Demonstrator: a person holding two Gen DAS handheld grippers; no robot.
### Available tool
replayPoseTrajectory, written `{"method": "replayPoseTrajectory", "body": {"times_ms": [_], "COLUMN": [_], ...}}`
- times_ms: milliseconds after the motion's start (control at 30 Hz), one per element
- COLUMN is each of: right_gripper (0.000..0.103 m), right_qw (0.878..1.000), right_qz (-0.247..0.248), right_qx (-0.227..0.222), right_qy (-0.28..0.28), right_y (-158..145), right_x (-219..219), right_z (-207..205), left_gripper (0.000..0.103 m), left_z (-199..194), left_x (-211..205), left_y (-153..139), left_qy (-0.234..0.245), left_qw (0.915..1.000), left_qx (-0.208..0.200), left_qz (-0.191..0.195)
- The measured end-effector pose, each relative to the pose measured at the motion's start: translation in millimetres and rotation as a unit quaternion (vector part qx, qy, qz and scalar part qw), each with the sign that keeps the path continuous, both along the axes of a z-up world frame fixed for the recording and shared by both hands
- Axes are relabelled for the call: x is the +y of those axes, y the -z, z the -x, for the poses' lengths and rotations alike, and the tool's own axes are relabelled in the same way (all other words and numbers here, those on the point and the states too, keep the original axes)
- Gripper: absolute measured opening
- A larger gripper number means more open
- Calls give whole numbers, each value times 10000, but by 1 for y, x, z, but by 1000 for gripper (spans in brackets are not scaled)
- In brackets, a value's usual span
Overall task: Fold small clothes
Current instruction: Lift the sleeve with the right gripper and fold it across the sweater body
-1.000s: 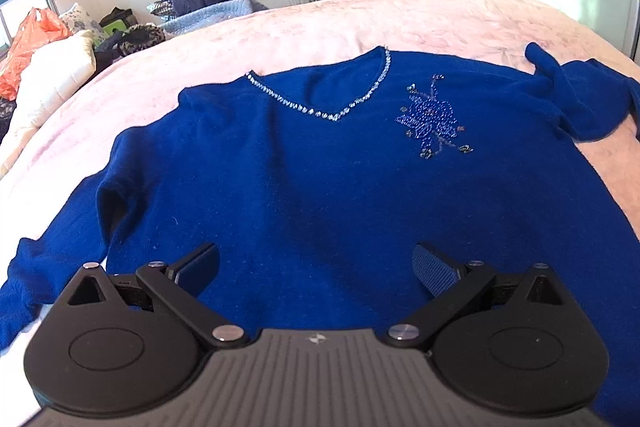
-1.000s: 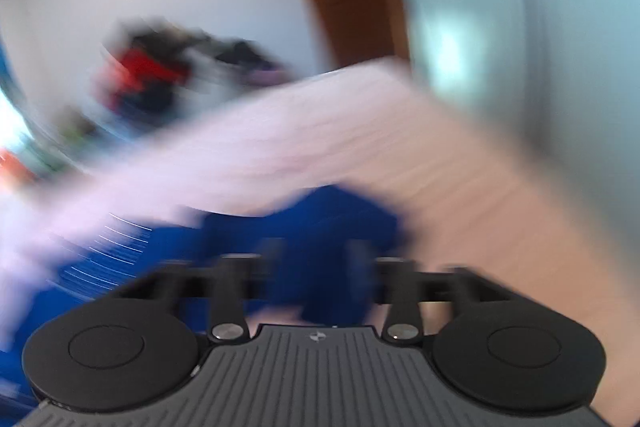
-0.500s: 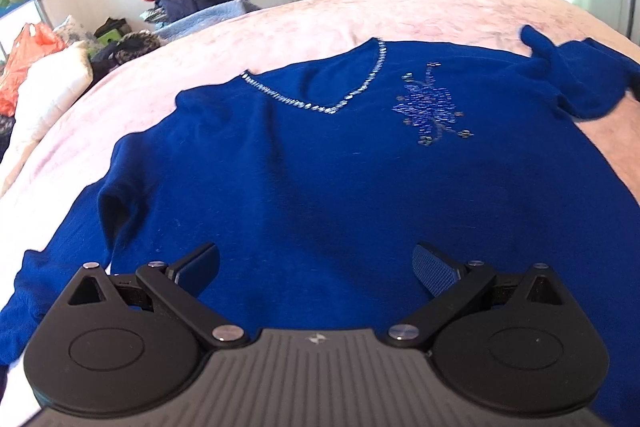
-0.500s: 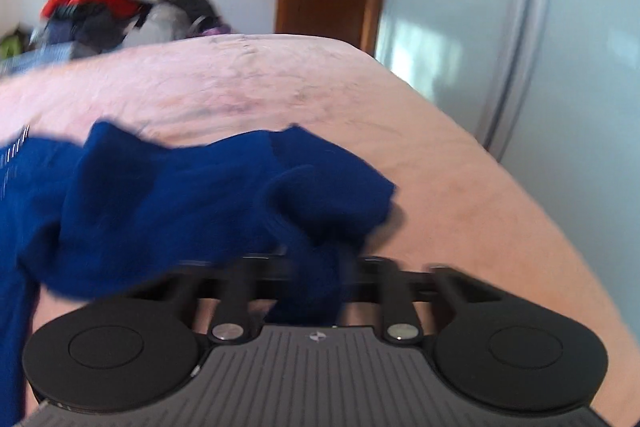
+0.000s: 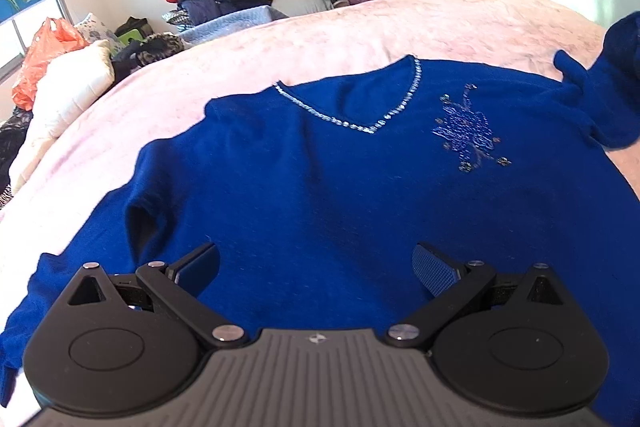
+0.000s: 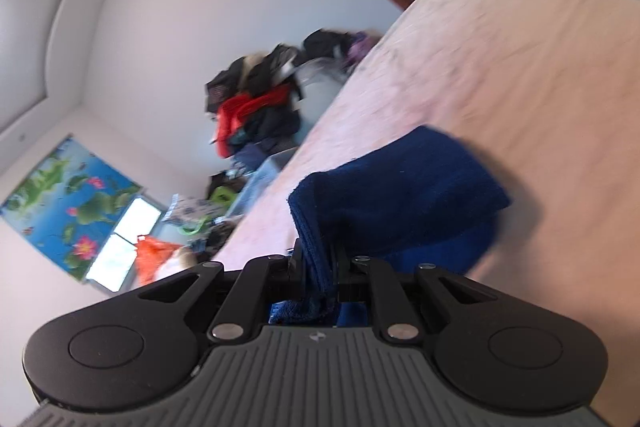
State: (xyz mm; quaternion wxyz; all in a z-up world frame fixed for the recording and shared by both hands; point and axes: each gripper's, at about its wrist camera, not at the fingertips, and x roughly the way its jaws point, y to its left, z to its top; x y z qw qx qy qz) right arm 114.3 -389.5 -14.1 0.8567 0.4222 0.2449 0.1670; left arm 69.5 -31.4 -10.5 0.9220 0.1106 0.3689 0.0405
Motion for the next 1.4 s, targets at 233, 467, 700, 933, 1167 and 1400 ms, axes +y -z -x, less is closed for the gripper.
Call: {"method": "replayPoseTrajectory", "body": {"times_ms": [233, 467, 700, 933, 1167, 1400], "right_gripper": [15, 15, 16, 17, 17, 19], "right_qw": [9982, 9935, 9916, 9880, 9856, 9835], "right_qz": [-232, -93, -12, 151, 128, 148], "right_qx": [-168, -181, 100, 168, 261, 322], "right_qy": [-536, -1122, -1292, -1529, -1668, -1773], "right_y": [-9, -25, -18, -19, -19, -21], "right_x": [31, 74, 97, 124, 140, 153], "right_z": [-29, -33, -41, -38, -40, -43], "left_gripper": [103, 103, 103, 103, 103, 103], "left_z": [-12, -16, -16, -16, -13, -13], "left_x": [21, 37, 43, 48, 51, 56], "left_y": [-2, 1, 3, 5, 7, 8], "left_qy": [-348, -590, -611, -625, -651, -697], "left_qw": [9994, 9983, 9981, 9980, 9978, 9975], "left_qx": [-44, -26, -20, 13, 32, 35], "left_qz": [3, -20, -43, 45, 69, 114]}}
